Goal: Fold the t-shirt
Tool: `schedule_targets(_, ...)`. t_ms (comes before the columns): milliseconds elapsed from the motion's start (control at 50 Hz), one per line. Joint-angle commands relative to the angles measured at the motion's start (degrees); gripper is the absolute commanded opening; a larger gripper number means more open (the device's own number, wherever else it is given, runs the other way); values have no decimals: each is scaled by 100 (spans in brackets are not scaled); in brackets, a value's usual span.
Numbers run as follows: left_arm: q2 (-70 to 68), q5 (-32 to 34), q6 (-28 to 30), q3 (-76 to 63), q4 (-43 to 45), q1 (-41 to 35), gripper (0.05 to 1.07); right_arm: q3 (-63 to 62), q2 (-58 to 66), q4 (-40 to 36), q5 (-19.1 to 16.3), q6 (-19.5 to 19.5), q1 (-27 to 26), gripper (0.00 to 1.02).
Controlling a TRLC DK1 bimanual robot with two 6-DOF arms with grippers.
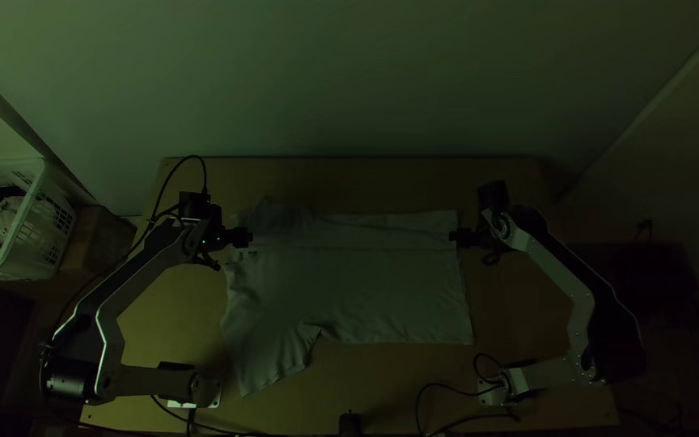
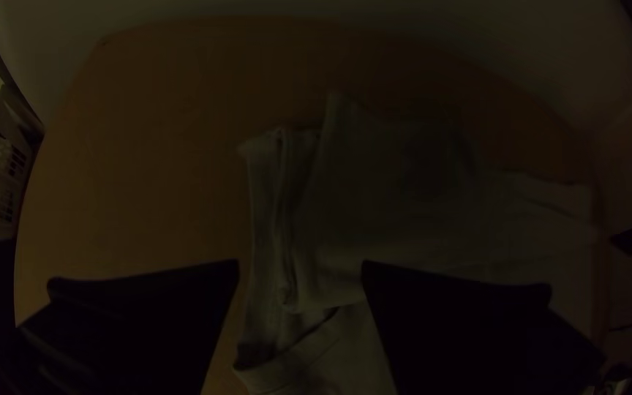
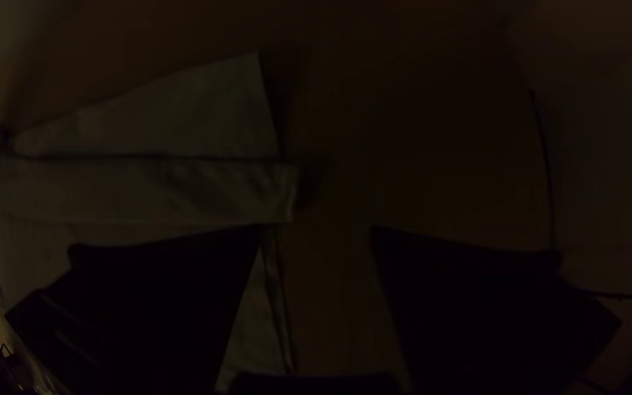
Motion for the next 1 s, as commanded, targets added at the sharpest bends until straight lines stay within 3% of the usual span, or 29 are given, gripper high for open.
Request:
schedule_targets(0, -536, 131, 118, -81, -259, 56, 103, 70, -372, -279, 13, 94, -46, 89)
schedule_targets(180, -1081, 131, 346, -54, -848, 12, 103, -211, -1356, -332, 30, 147, 34, 89)
schedule_targets(260, -1266, 193, 443, -19, -1226, -23, 103, -272, -1699, -490, 30, 349, 51, 88)
schedule_targets(340, -1424, 193, 487, 33, -1692, -67, 103, -246, -1839, -991, 30, 463, 104, 89)
schedule_targets(420, -1652, 193, 487, 25, -2131, -103, 103, -246, -1954, -1439, 30, 577, 157, 98)
schedule_targets(540, -1951, 193, 461, 16, -2940, -111, 103, -448, -2279, -1668, 30, 586, 192, 98)
schedule_targets(760, -2531, 202, 83, -573, -3906, -287, 103, -668, -2665, -1703, 22, 595, 359, 98)
schedule_targets(980, -2848, 202, -796, -969, -4487, -1096, 103, -642, -2437, -2045, 4, 1026, 596, 98)
